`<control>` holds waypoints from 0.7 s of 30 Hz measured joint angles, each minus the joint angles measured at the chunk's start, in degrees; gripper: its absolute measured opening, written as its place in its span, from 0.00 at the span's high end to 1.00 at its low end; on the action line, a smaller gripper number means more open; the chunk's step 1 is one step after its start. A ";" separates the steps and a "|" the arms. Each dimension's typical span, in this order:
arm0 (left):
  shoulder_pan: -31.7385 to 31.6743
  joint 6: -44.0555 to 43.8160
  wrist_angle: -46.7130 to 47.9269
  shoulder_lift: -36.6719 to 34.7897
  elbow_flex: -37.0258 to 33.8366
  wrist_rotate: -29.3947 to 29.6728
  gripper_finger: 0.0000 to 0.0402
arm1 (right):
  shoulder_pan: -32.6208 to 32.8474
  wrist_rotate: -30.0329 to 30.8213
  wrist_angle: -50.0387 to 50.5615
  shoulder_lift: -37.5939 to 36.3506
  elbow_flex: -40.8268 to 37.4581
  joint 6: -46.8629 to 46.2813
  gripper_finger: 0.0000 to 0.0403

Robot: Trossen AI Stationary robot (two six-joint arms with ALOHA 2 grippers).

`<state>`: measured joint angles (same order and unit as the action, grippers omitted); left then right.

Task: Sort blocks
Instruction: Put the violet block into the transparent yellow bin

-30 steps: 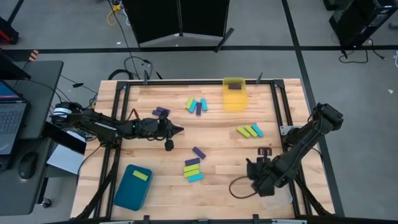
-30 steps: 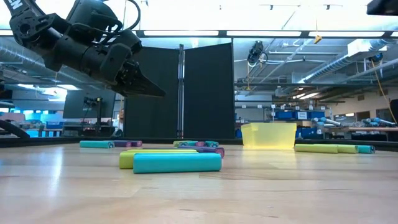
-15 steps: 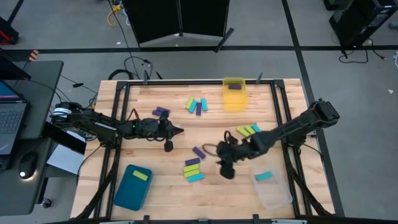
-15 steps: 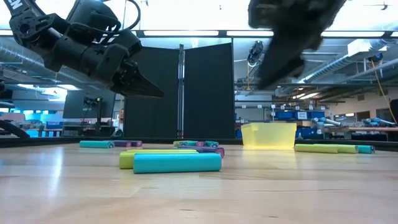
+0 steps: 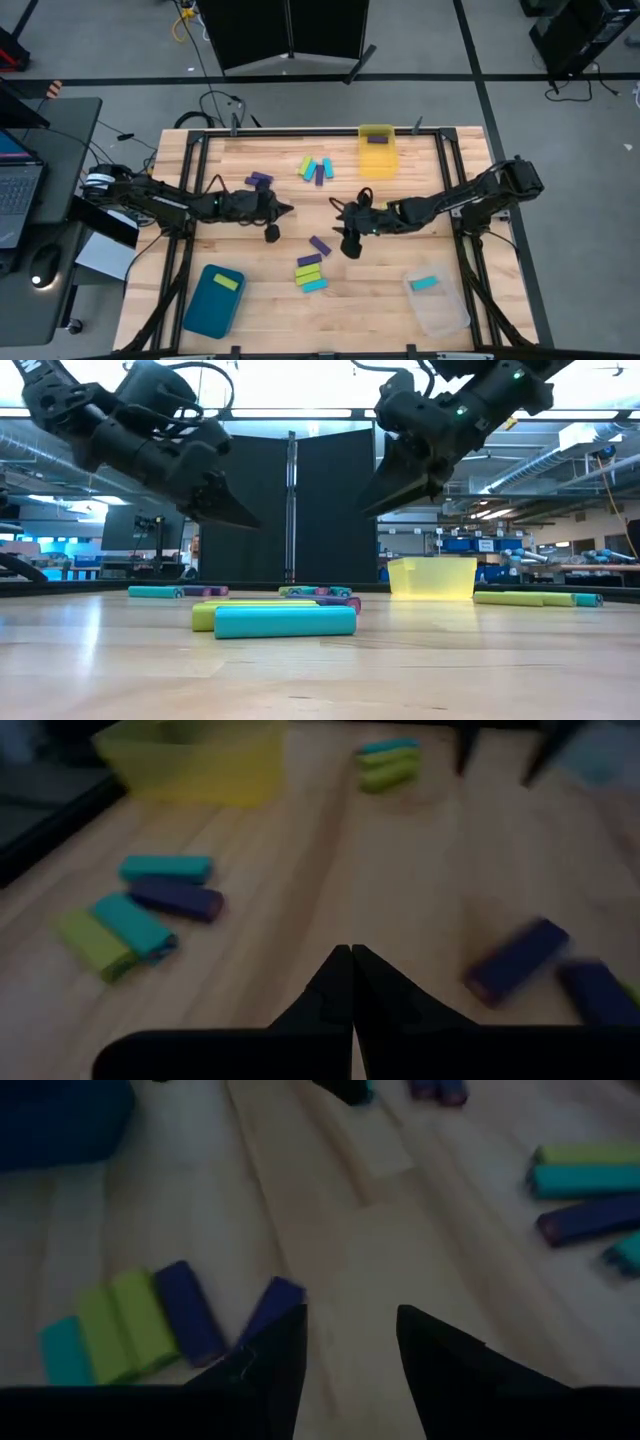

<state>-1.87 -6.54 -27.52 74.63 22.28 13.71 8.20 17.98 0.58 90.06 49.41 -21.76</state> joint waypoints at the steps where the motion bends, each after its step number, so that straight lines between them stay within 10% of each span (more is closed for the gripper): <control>1: -0.88 -1.21 1.42 0.00 1.01 0.27 0.99 | -0.57 0.00 -0.02 0.00 0.14 0.90 0.58; 21: -13.84 -0.89 17.07 -0.02 4.96 -4.00 0.99 | -3.14 -1.11 3.80 0.00 0.42 4.02 0.58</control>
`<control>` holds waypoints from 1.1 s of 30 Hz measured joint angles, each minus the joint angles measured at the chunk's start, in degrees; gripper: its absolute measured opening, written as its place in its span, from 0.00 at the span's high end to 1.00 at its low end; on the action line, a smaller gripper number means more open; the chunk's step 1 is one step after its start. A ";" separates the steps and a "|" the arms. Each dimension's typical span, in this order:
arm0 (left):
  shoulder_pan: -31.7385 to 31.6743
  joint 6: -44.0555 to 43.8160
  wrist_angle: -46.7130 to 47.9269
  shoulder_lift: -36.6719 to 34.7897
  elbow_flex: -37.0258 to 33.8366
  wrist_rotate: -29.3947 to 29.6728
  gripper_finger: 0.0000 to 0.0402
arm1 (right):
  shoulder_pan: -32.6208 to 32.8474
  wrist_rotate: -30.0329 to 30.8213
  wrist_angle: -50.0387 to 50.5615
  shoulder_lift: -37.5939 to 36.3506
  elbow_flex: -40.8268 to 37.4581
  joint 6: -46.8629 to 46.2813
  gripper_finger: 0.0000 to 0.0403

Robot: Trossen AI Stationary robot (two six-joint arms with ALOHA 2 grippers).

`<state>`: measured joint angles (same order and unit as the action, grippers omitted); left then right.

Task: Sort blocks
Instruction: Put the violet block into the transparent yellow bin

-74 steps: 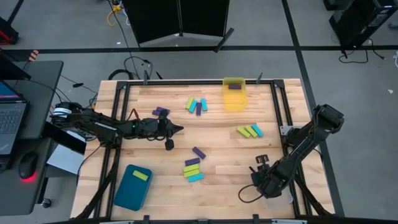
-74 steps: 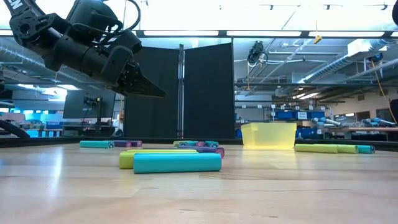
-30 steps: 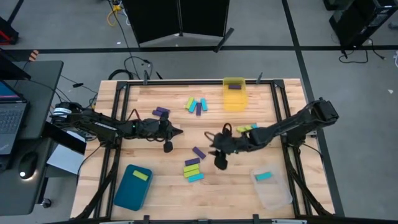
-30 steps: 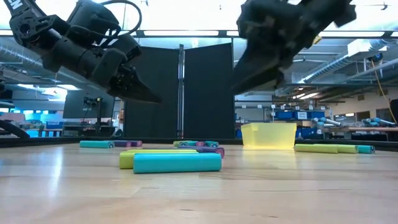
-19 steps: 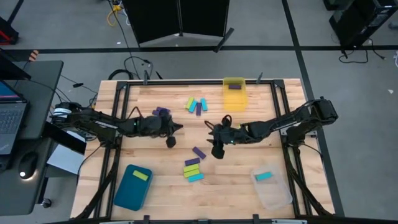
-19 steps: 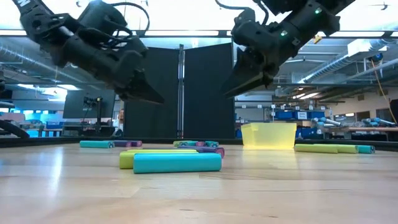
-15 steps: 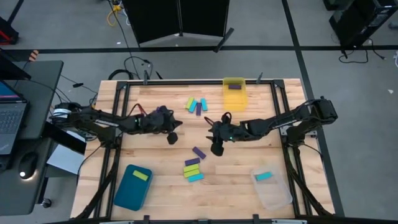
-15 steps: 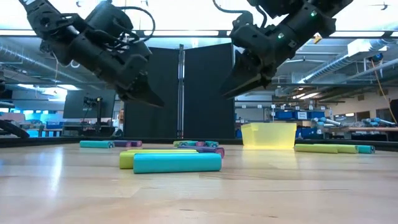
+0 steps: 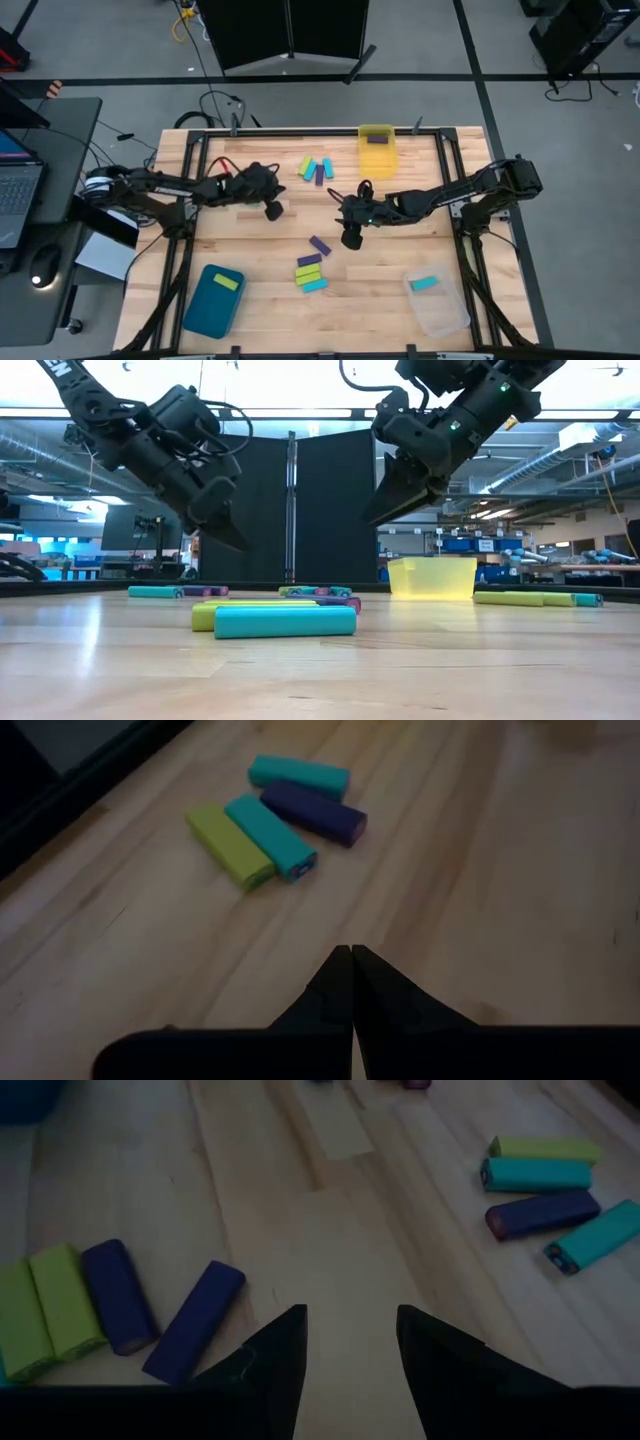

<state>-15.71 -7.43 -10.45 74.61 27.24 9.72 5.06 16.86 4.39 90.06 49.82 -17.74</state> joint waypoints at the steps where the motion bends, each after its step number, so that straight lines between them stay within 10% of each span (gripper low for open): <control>1: -1.16 0.81 0.09 0.00 0.10 -0.82 0.99 | 0.00 0.00 -0.02 0.00 0.00 0.23 0.58; 17: -16.20 19.39 32.28 2.32 20.97 -6.67 0.99 | -0.07 -0.02 -0.88 0.00 0.00 2.10 0.58; 33: -14.52 29.91 41.25 14.66 23.74 -6.80 0.90 | 1.25 -0.66 -0.86 0.00 0.00 5.94 0.58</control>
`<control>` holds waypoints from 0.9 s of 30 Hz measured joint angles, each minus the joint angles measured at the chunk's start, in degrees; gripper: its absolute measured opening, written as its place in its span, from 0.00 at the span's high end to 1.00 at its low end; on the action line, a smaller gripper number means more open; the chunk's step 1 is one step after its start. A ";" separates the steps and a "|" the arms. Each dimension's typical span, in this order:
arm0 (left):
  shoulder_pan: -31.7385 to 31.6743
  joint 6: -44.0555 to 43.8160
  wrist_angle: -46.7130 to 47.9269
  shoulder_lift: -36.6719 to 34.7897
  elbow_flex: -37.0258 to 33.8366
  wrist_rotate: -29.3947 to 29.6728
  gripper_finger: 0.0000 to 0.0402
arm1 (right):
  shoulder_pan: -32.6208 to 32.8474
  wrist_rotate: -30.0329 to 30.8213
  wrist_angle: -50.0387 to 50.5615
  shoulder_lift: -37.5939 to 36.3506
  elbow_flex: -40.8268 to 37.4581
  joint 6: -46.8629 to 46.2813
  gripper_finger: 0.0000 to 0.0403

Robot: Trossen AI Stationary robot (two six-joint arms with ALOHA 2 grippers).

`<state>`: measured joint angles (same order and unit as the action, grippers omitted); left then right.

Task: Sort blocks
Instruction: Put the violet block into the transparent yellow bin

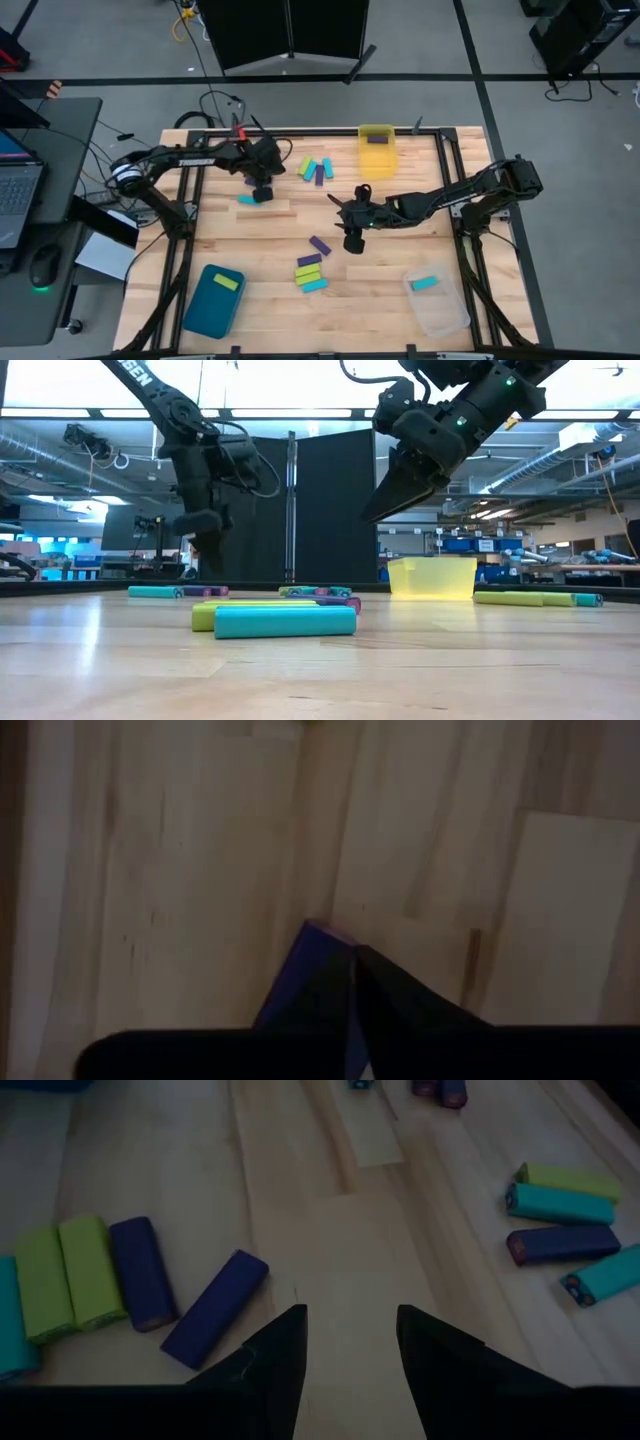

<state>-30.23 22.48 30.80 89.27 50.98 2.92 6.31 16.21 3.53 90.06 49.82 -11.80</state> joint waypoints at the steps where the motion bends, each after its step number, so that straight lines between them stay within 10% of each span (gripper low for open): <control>1: 0.44 0.00 -0.32 0.51 0.00 0.83 0.87 | 0.03 -0.01 0.00 0.00 0.00 0.01 0.58; 13: 1.85 2.79 -3.54 4.24 -0.15 6.41 0.52 | 0.11 -0.01 -0.26 0.00 0.00 0.01 0.58; 27: 1.41 4.50 -4.95 9.07 0.28 7.60 0.50 | 0.44 -0.02 -0.39 0.00 0.00 0.01 0.58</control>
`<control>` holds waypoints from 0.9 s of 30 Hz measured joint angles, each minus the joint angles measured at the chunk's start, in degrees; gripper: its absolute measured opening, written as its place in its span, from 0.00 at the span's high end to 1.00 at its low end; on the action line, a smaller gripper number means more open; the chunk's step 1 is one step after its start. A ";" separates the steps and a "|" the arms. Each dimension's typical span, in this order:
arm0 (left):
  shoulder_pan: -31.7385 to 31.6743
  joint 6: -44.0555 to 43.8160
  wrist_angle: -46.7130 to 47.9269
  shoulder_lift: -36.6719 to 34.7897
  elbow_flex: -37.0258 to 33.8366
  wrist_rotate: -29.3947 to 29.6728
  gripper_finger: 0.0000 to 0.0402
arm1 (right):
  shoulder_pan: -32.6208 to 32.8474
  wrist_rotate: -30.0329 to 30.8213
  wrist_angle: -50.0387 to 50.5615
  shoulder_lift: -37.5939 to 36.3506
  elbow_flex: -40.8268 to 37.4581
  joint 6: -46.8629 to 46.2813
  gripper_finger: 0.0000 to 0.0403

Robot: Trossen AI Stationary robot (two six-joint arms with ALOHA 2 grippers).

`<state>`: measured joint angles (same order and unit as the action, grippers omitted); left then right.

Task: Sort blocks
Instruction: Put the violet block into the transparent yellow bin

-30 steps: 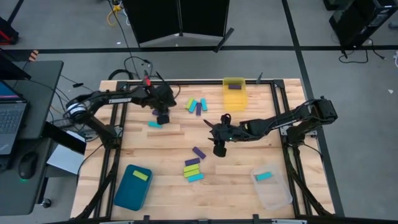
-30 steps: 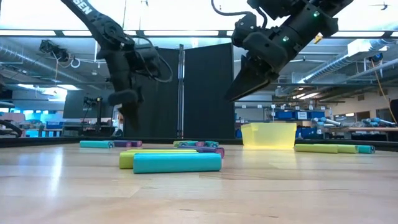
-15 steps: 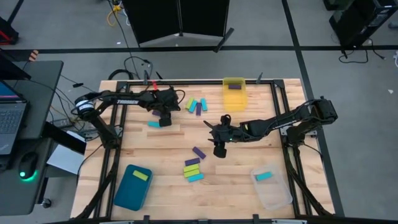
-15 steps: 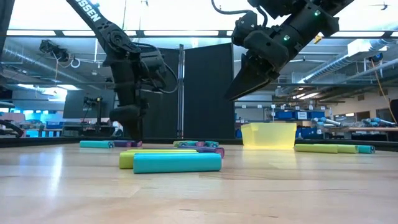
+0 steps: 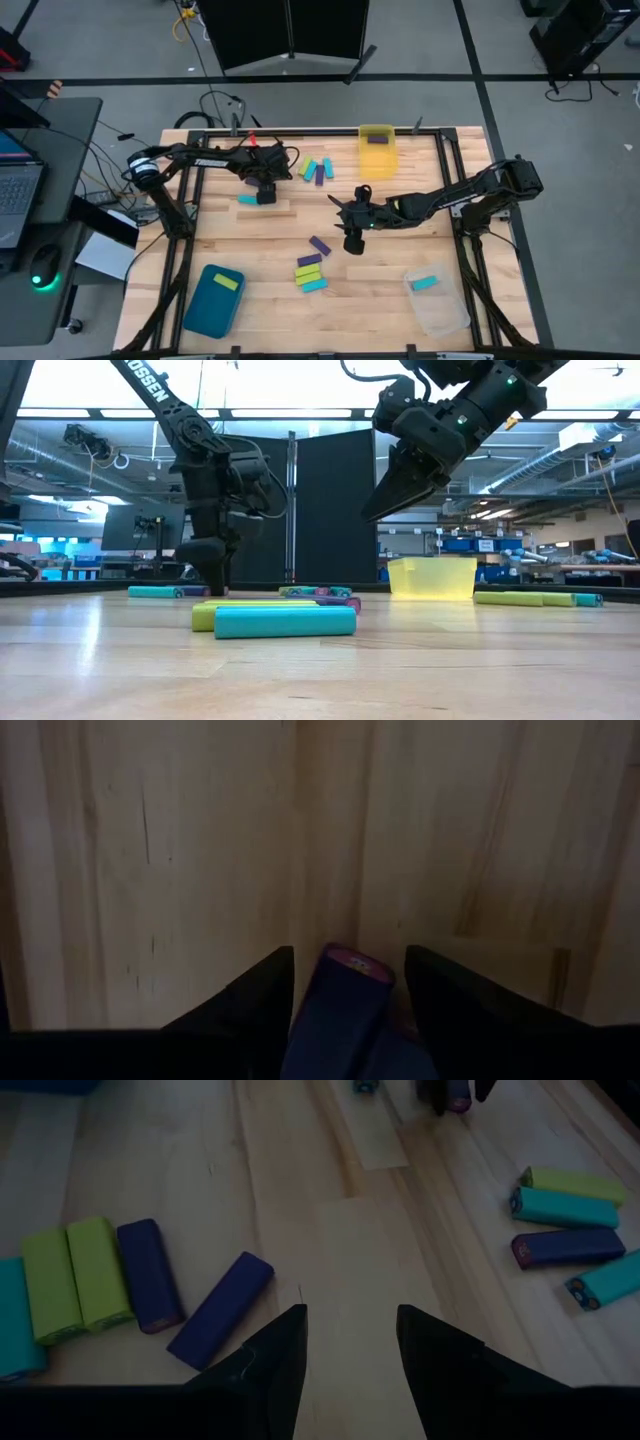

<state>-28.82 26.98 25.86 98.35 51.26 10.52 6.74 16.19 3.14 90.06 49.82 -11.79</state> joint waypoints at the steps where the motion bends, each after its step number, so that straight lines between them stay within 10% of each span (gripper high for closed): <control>1: 0.00 0.00 0.21 0.03 0.26 0.07 0.50 | 0.00 0.00 0.00 0.00 0.00 0.00 0.58; 19: -0.05 1.29 2.03 0.70 4.16 0.25 0.96 | 0.00 0.00 -0.02 0.00 0.00 0.00 0.58; 27: -0.03 -3.59 0.47 0.59 4.20 0.92 0.96 | 0.00 0.00 -0.02 0.00 0.00 0.00 0.58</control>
<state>-28.85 23.40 26.32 98.94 55.46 11.44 6.74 16.19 3.11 90.06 49.82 -11.79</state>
